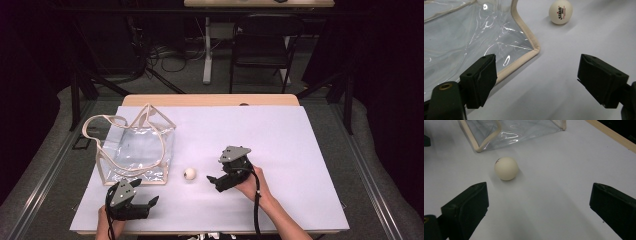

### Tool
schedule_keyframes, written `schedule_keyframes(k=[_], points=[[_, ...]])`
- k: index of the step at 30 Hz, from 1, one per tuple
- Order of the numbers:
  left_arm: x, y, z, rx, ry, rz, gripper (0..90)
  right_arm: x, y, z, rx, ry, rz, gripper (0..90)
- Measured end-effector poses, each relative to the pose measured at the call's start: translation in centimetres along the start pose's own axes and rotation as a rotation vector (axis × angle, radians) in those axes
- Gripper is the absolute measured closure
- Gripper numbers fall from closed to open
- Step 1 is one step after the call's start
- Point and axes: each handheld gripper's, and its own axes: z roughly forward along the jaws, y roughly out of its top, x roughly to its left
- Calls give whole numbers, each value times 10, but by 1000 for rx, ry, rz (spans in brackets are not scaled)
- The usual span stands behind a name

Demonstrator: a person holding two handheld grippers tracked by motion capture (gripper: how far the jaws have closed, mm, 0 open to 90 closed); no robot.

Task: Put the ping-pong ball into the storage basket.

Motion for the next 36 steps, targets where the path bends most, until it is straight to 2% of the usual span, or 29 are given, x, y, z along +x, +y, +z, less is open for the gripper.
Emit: schedule_keyframes(k=[36], points=[[0, 0, -1, -4, 1, -5, 164, 6, 16, 32, 28, 54, -8, 19]])
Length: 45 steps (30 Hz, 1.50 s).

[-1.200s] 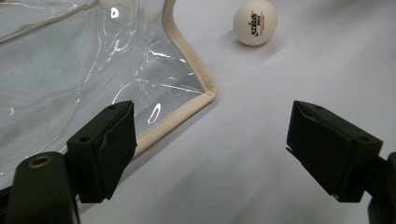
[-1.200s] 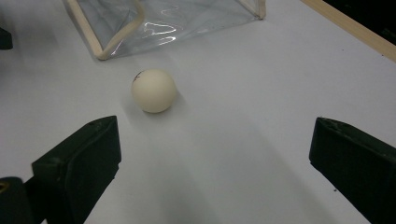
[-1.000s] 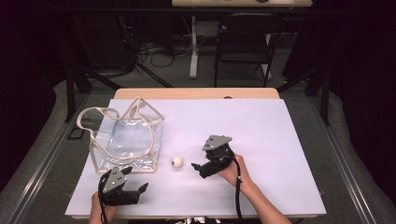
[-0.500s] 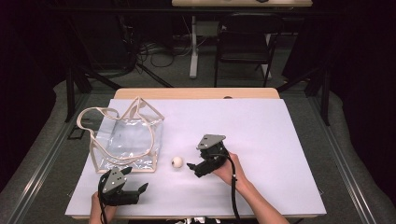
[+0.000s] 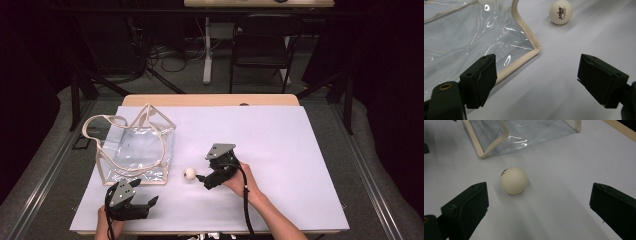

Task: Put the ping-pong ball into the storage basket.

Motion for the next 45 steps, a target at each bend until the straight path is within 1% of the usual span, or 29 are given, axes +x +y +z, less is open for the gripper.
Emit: schedule_keyframes(k=[9, 12, 13, 17, 26, 32, 34, 43, 45], points=[[0, 0, 0, 0, 1, 1, 164, 0, 2, 6, 8, 10, 3, 18], [0, 1, 1, 3, -1, 10, 164, 1, 3, 8, 8, 12, 3, 18], [0, 1, 1, 3, -1, 10, 164, 1, 4, 8, 6, 13, -3, 18], [0, 0, 1, -1, -2, 0, 164, 2, 5, 12, 12, 16, -2, 18], [0, 1, 1, 5, -3, 8, 163, 5, 6, 19, 15, 28, -3, 16], [0, 1, 2, 5, -5, 3, 163, 7, 6, 27, 31, 42, -5, 16], [0, 1, 2, 6, -5, 3, 164, 8, 6, 29, 36, 44, -2, 16], [0, 1, 2, 6, -5, 2, 164, 16, 8, 40, 53, 68, -19, 14], [0, 1, 1, 6, -5, 7, 164, 17, 9, 43, 54, 73, -23, 12]])
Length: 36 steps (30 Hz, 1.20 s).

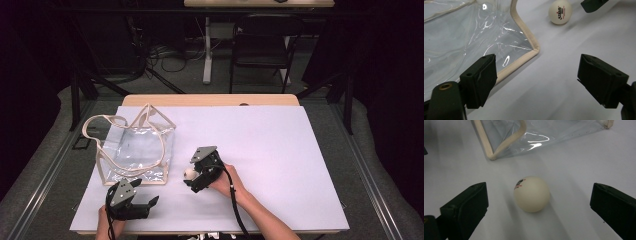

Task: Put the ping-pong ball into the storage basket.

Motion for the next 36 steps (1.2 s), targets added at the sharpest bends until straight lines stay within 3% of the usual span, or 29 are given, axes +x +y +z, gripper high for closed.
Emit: schedule_keyframes(k=[13, 18, 36], points=[[0, 0, 0, 0, -2, -3, 164, 3, 0, 7, 18, 15, 2, 32], [0, 0, -1, -1, -1, 2, 164, 5, -1, 11, 30, 9, -2, 145], [0, 0, -1, 0, -3, 2, 164, 8, -1, 14, 57, -36, -10, 355]])
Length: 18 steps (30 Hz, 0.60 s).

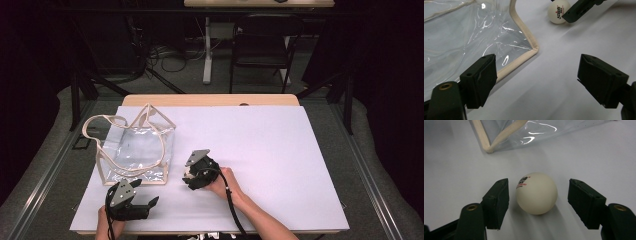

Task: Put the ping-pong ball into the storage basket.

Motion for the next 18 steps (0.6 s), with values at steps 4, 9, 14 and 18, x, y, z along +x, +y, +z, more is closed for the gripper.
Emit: schedule_keyframes(k=[4, 9, 14, 18], points=[[0, 0, 0, 1, 0, 1, 164, 0, 0, 1, 0, -7, 0, 393], [0, 0, 0, 1, -2, -3, 164, 0, 0, 1, 0, -14, 0, 430], [0, 0, 0, 1, -1, -4, 163, 0, -1, 1, 4, -23, 6, 499], [0, 0, 0, 2, -2, -4, 164, 0, -1, 1, 4, -22, 10, 502]])
